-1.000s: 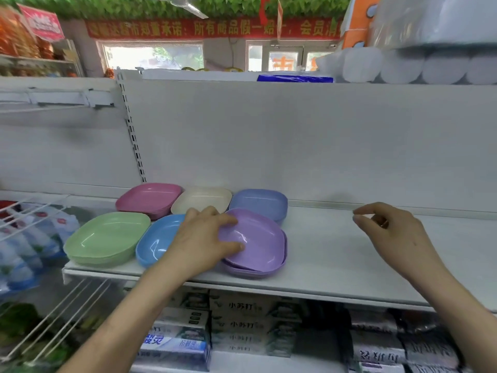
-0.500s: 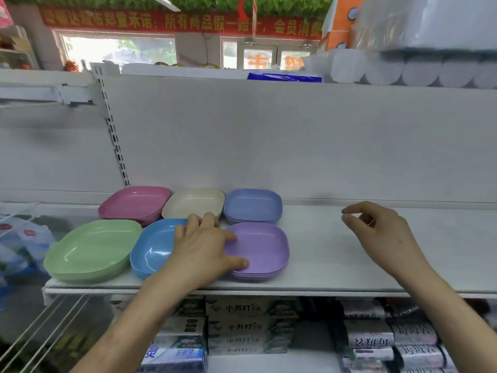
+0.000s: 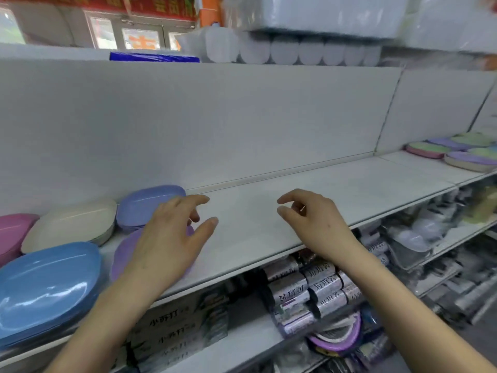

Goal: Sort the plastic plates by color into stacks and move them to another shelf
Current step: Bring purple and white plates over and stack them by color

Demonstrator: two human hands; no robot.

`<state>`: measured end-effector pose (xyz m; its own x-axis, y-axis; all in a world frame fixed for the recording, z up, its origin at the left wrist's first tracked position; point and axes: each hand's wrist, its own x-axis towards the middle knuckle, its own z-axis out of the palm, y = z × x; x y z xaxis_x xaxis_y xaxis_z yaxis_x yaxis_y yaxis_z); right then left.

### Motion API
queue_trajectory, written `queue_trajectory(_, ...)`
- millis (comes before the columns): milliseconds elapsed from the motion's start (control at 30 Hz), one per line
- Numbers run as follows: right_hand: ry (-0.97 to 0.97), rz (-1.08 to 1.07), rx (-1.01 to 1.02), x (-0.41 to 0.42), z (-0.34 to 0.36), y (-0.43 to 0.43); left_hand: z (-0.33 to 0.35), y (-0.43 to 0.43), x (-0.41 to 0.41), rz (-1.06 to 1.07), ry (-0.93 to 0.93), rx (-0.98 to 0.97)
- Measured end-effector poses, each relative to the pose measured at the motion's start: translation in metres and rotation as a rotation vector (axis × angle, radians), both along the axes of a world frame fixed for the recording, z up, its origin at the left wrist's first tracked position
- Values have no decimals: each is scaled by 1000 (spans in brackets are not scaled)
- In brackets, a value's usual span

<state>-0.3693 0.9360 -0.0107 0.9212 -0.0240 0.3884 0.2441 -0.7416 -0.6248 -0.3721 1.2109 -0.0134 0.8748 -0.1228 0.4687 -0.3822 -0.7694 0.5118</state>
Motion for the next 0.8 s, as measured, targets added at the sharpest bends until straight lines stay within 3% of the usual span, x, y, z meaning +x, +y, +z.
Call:
queue_trajectory(600, -67, -314, -41, -76, 21, -371, -4, -389, 37, -382, 22, -132)
queue_trajectory(800, -50, -413, -86, -84, 15, -473, -10, -500, 51, -470, 51, -87)
